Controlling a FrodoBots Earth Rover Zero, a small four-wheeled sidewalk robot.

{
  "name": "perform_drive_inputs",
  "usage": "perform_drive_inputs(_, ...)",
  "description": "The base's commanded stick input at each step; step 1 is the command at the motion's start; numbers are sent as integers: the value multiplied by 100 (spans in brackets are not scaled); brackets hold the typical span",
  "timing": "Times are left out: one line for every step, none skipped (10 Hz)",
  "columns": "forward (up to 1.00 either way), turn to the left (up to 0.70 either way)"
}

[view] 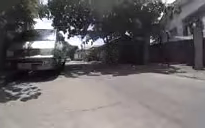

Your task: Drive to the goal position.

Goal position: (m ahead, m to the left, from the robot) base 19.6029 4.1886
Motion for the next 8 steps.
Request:
perform_drive_inputs(100, 0)
perform_drive_inputs(100, 0)
perform_drive_inputs(100, 0)
perform_drive_inputs(100, 0)
perform_drive_inputs(100, 0)
perform_drive_inputs(100, 0)
perform_drive_inputs(100, 0)
perform_drive_inputs(100, 0)
